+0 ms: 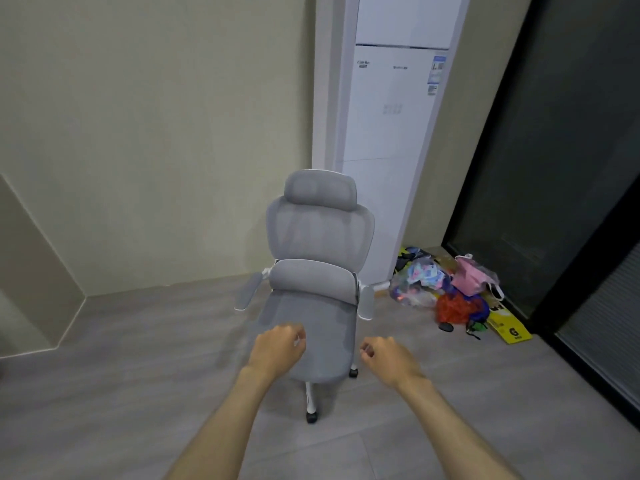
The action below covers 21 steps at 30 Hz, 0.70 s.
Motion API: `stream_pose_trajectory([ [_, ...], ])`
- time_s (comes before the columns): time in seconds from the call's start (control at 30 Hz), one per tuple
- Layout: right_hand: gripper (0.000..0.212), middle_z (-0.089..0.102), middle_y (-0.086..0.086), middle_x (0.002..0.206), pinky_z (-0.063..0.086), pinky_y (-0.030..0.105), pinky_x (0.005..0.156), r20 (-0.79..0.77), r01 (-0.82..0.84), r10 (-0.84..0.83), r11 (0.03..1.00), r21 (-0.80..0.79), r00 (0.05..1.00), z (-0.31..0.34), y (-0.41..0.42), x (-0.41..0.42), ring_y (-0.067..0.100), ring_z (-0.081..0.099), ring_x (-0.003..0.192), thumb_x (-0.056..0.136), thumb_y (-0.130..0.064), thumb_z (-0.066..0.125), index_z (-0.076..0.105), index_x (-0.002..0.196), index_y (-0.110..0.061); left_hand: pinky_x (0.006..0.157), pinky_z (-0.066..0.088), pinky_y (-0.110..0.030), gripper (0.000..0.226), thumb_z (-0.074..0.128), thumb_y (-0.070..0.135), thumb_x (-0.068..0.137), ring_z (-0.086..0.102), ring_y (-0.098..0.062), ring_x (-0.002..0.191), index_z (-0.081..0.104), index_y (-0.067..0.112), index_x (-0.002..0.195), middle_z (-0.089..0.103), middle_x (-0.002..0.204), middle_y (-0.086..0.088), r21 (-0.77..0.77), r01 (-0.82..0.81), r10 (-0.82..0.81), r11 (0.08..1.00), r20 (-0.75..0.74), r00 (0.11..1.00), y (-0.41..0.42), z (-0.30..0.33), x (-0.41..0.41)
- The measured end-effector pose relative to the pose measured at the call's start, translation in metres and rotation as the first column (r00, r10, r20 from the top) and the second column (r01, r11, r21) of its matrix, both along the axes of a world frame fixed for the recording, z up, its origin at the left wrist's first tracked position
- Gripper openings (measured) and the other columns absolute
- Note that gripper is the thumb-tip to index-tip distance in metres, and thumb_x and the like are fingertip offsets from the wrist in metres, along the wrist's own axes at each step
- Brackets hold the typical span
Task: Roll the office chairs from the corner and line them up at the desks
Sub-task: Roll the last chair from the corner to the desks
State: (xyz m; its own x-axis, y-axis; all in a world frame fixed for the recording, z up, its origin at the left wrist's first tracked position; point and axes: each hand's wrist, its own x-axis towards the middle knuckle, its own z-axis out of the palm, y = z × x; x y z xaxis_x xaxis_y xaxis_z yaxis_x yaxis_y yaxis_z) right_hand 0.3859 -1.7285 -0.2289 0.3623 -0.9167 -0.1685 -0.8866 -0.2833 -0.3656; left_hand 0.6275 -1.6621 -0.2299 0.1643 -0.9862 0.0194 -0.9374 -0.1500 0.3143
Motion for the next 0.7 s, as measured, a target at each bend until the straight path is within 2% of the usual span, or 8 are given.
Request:
stream_pose_trajectory([
  [0.27,0.022,0.074,0.001,0.109,0.052,0.037,0.084,0.027,0.018,-0.015,0.996,-0.091,1.000,0.017,-0.160,0.043,0.032,0.067,0.107,0.095,-0.033,0.052,0.069,0.105,-0.026,0.080,0.049,-0.036,0.019,0.050,0.035,0.095,0.065,-0.027,0.108,0.063,0.026,0.104,0.069,0.115,0.006,-0.021,0.031,-0.032,0.999,-0.018,0.999,-0.167,0.007,0.031],
  [0.47,0.022,0.076,-0.002,0.104,0.055,0.035,0.081,0.077,0.009,0.000,0.993,-0.117,0.997,0.017,-0.282,0.066,0.027,0.069,0.102,0.092,-0.036,0.054,0.070,0.102,-0.026,0.081,0.054,-0.039,0.019,0.049,0.036,0.095,0.067,-0.025,0.102,0.063,0.026,0.103,0.069,0.110,0.006,-0.058,0.001,-0.003,0.998,-0.027,1.000,-0.279,0.013,0.044],
  [0.57,0.024,0.075,0.000,0.107,0.055,0.036,0.081,0.091,-0.040,0.051,0.992,-0.118,0.995,0.018,-0.351,0.082,0.029,0.069,0.104,0.093,-0.037,0.053,0.070,0.105,-0.025,0.083,0.051,-0.038,0.019,0.050,0.035,0.095,0.066,-0.022,0.103,0.065,0.027,0.102,0.070,0.108,0.007,-0.090,-0.033,0.032,0.995,-0.014,0.999,-0.333,0.015,0.052],
  [0.7,0.023,0.071,0.004,0.117,0.051,0.037,0.086,0.142,-0.132,0.147,0.985,-0.108,0.979,0.022,-0.452,0.101,0.030,0.064,0.109,0.093,-0.028,0.055,0.070,0.109,-0.022,0.084,0.049,-0.036,0.018,0.051,0.035,0.096,0.066,-0.021,0.105,0.064,0.028,0.106,0.068,0.112,0.007,-0.079,-0.118,0.114,0.990,-0.055,0.992,-0.408,0.018,0.067],
])
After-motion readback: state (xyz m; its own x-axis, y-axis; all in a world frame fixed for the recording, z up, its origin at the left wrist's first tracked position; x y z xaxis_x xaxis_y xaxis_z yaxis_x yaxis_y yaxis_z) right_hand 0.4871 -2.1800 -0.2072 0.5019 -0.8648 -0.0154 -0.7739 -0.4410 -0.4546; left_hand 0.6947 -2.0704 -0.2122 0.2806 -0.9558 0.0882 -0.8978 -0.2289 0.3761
